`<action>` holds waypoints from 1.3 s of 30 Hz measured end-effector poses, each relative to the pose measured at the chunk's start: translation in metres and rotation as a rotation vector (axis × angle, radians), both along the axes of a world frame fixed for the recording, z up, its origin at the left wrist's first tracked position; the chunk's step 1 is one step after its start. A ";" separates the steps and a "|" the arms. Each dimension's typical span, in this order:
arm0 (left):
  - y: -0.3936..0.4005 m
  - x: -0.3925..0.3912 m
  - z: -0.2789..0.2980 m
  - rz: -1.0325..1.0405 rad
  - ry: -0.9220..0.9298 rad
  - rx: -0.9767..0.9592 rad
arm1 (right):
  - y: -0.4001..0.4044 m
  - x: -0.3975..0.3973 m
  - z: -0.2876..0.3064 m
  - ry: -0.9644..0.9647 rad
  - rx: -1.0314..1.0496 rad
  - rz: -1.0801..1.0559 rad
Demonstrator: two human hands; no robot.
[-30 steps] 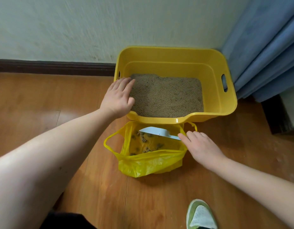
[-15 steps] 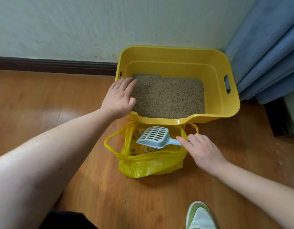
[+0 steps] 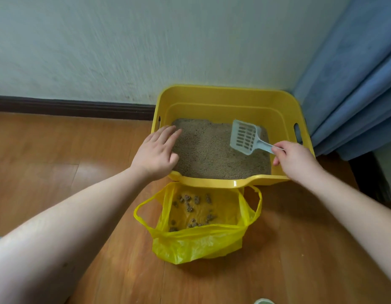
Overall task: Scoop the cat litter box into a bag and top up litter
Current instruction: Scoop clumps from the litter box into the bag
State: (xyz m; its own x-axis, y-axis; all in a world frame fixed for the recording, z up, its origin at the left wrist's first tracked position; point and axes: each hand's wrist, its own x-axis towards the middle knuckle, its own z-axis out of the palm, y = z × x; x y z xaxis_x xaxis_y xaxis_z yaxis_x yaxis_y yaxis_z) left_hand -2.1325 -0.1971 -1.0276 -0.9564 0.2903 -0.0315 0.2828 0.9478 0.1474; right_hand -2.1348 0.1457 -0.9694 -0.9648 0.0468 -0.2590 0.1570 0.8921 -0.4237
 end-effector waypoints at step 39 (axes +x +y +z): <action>0.004 0.009 0.003 0.013 0.113 0.069 | -0.014 -0.007 0.015 -0.108 -0.410 -0.005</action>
State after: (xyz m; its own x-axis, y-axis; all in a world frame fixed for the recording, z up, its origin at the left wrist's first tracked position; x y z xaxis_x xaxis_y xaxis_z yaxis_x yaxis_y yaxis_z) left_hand -2.1234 -0.1927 -1.0245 -0.9564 0.2756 0.0964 0.2891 0.9402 0.1800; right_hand -2.1415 0.1320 -0.9541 -0.9311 -0.0767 -0.3565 0.2236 0.6521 -0.7244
